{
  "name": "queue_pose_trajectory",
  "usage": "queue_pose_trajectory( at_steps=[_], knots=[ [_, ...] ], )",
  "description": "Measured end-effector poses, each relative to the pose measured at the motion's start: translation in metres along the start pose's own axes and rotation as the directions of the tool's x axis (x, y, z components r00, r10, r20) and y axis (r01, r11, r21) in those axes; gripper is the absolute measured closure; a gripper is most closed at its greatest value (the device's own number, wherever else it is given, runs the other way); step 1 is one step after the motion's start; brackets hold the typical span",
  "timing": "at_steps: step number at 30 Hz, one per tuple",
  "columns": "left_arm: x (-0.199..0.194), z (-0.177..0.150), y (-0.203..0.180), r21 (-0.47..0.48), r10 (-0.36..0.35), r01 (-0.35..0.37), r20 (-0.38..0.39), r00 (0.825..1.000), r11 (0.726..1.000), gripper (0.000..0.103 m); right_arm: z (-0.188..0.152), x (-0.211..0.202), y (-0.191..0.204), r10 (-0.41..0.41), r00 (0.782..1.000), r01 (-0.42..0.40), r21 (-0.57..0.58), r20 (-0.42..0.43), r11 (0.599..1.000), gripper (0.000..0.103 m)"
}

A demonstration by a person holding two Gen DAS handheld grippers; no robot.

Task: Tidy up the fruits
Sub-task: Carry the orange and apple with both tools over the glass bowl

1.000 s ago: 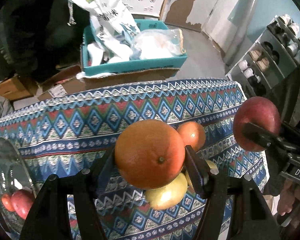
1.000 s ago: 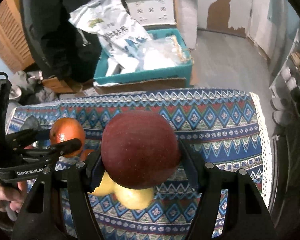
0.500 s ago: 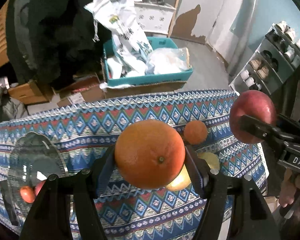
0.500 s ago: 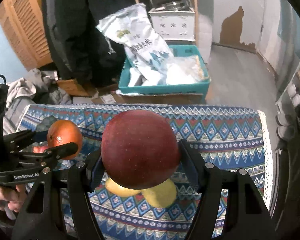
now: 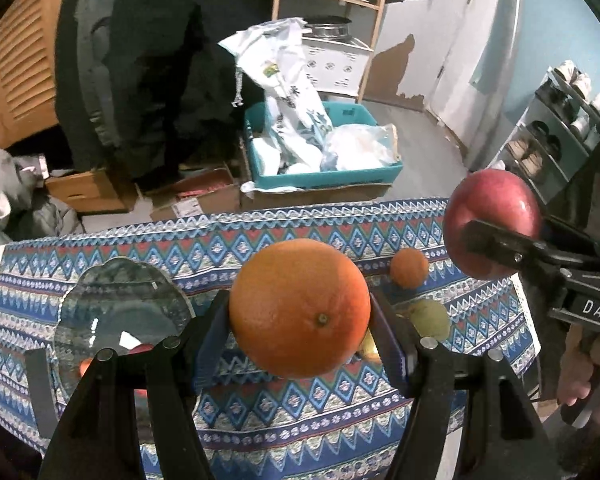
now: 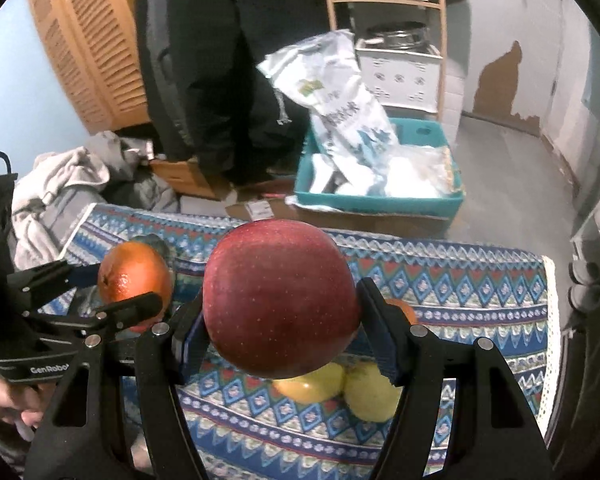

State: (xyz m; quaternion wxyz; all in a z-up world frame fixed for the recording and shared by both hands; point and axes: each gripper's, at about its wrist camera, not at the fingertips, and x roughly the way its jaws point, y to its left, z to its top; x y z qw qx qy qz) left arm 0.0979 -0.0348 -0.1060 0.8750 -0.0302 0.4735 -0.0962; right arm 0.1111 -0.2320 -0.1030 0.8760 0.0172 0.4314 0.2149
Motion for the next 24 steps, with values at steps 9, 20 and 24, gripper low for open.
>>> queue_pose_trajectory(
  at_steps=[9,20,24],
  knots=[
    [-0.022,-0.011,0.033,-0.040,0.040,-0.038,0.032,0.999,0.998,0.034,0.008,0.007,0.042,0.053,0.999,-0.054,-0.054,-0.009,0.997,0.035],
    [-0.044,-0.027,0.076,-0.103,0.073,-0.068,0.049,0.996,0.992,0.034,0.014,0.026,0.094,0.107,0.994,-0.110,-0.127,-0.037,0.986,0.035],
    [-0.049,-0.034,0.094,-0.135,0.086,-0.078,0.051,0.995,0.988,0.034,0.015,0.035,0.114,0.123,0.991,-0.130,-0.152,-0.054,0.980,0.035]
  ],
)
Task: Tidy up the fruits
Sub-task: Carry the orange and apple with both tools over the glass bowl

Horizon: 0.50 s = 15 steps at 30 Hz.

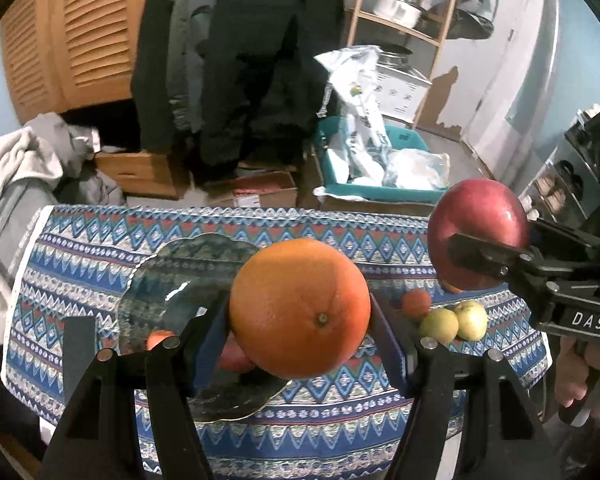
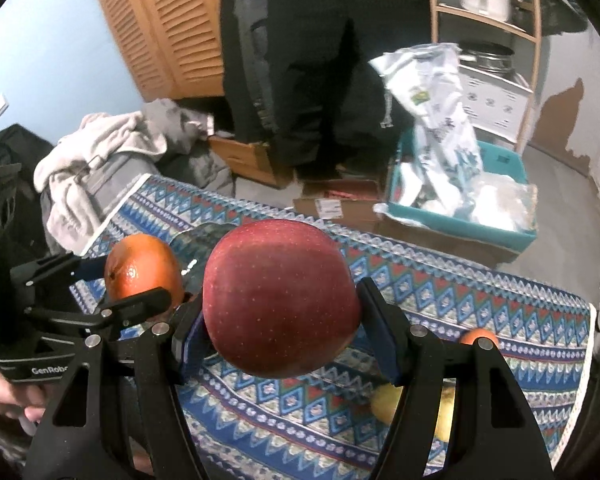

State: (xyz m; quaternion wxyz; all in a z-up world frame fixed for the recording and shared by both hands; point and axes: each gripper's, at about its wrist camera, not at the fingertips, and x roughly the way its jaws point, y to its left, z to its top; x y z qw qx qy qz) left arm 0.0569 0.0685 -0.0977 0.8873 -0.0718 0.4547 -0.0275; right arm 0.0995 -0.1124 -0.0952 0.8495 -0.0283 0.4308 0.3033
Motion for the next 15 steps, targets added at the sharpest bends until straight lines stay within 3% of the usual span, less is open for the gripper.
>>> queue_pose_trajectory(
  at_steps=[15],
  knots=[
    [0.003,-0.017,0.068,-0.101,0.041,-0.042,-0.019,0.999,0.994,0.034,0.012,0.051,0.059,0.073,0.995,-0.078,-0.063,-0.071,0.995,0.035]
  ],
)
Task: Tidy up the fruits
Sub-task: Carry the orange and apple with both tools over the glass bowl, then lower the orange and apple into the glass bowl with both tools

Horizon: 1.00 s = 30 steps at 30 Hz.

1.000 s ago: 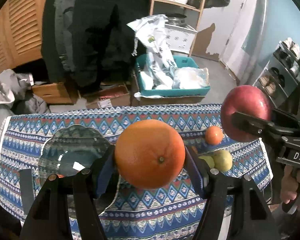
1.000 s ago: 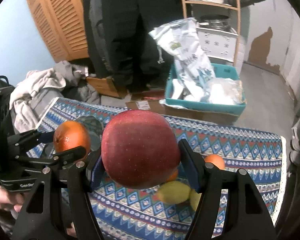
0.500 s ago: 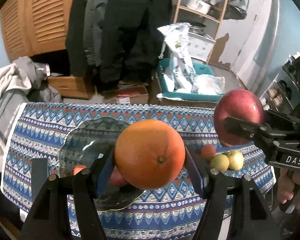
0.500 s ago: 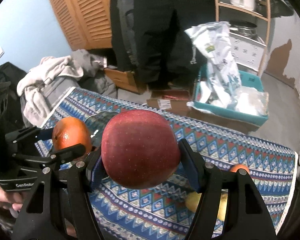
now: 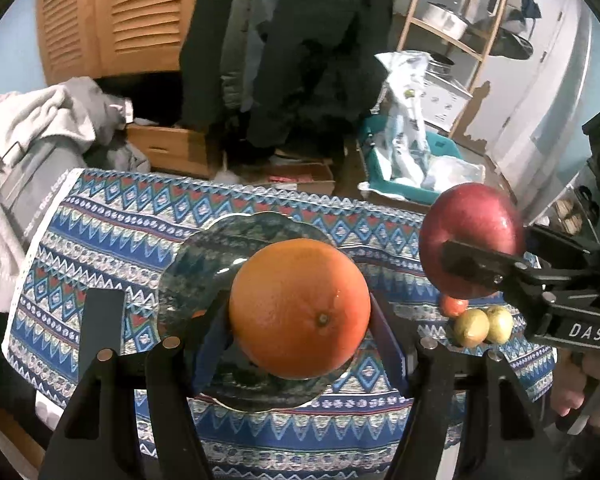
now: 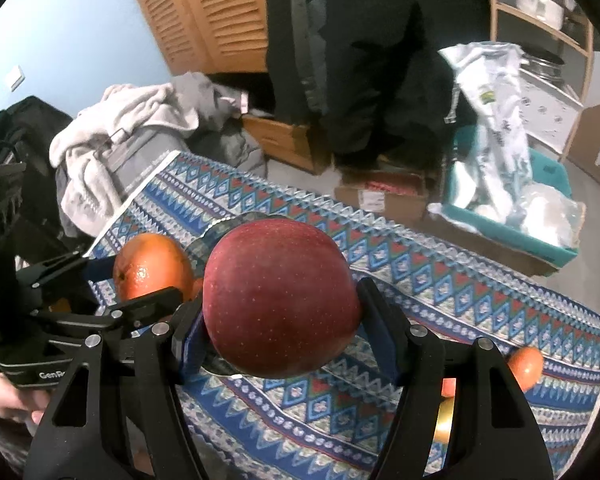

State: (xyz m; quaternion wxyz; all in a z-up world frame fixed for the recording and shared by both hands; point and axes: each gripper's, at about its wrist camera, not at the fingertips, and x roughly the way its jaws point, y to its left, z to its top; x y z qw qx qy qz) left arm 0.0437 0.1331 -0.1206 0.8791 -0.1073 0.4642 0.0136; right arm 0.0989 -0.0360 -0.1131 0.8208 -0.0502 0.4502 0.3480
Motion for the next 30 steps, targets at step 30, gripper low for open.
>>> queue_pose_trajectory(
  at_steps=[30],
  knots=[
    [0.093,-0.009,0.074,-0.164,0.013,-0.037,-0.149,0.989,0.986,0.034,-0.002,0.131,0.008,0.028,0.980,-0.021,0.039,-0.196,0.999,0.035]
  ],
)
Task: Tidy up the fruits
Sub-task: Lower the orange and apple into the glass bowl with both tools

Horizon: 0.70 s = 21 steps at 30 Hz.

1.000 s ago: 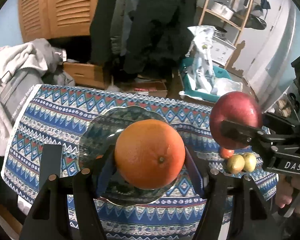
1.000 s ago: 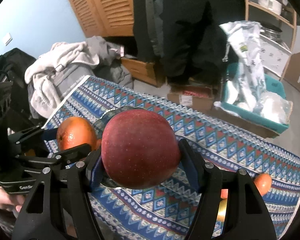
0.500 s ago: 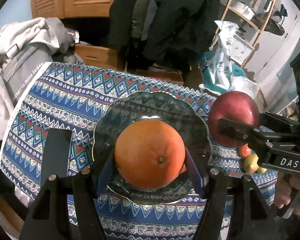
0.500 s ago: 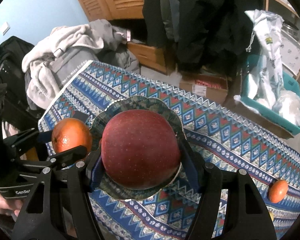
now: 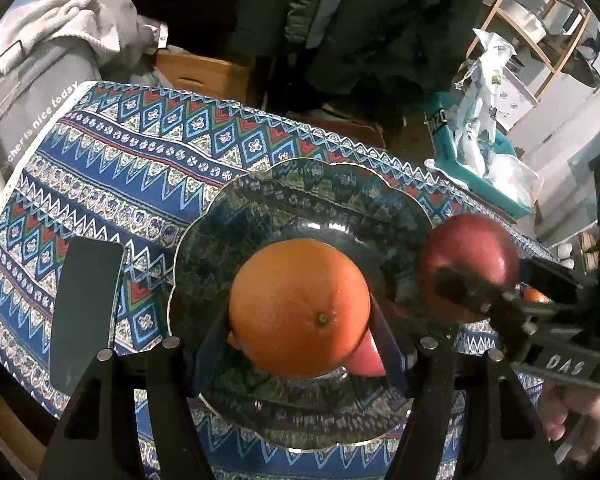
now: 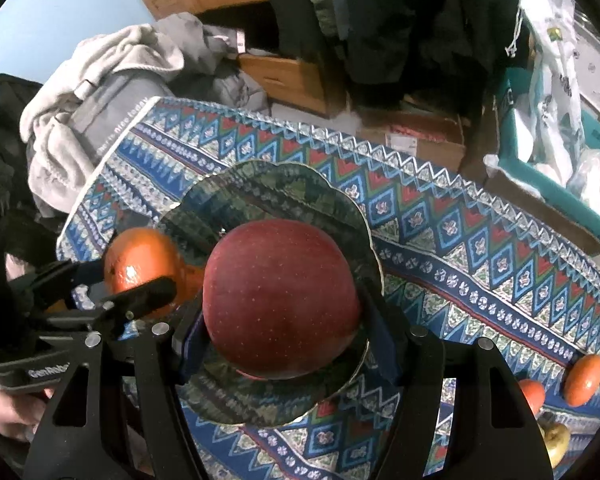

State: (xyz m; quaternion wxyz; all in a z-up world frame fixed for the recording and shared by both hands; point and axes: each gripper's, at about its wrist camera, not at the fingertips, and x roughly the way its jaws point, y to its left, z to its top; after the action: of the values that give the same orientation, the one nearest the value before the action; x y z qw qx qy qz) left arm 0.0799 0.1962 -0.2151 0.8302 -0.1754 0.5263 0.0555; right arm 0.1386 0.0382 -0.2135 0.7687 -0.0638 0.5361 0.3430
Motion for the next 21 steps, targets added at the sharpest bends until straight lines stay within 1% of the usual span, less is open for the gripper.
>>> queue_pose_trajectory(
  at_steps=[6,13,21],
  knots=[
    [0.014,0.006,-0.003,0.010,0.006,-0.006,-0.011,1.000,1.000,0.034,0.000,0.017,-0.008,-0.001,1.000,0.001,0.014,-0.028,1.000,0.035],
    [0.032,0.006,0.000,-0.004,0.015,-0.015,-0.047,0.999,1.000,0.034,-0.001,0.026,-0.016,0.001,0.999,0.000,0.027,-0.046,1.000,0.035],
    [0.039,0.005,0.002,-0.006,0.020,-0.020,-0.064,0.998,1.000,0.034,-0.004,0.034,-0.017,0.006,0.998,-0.004,0.028,-0.066,1.000,0.035]
  ],
)
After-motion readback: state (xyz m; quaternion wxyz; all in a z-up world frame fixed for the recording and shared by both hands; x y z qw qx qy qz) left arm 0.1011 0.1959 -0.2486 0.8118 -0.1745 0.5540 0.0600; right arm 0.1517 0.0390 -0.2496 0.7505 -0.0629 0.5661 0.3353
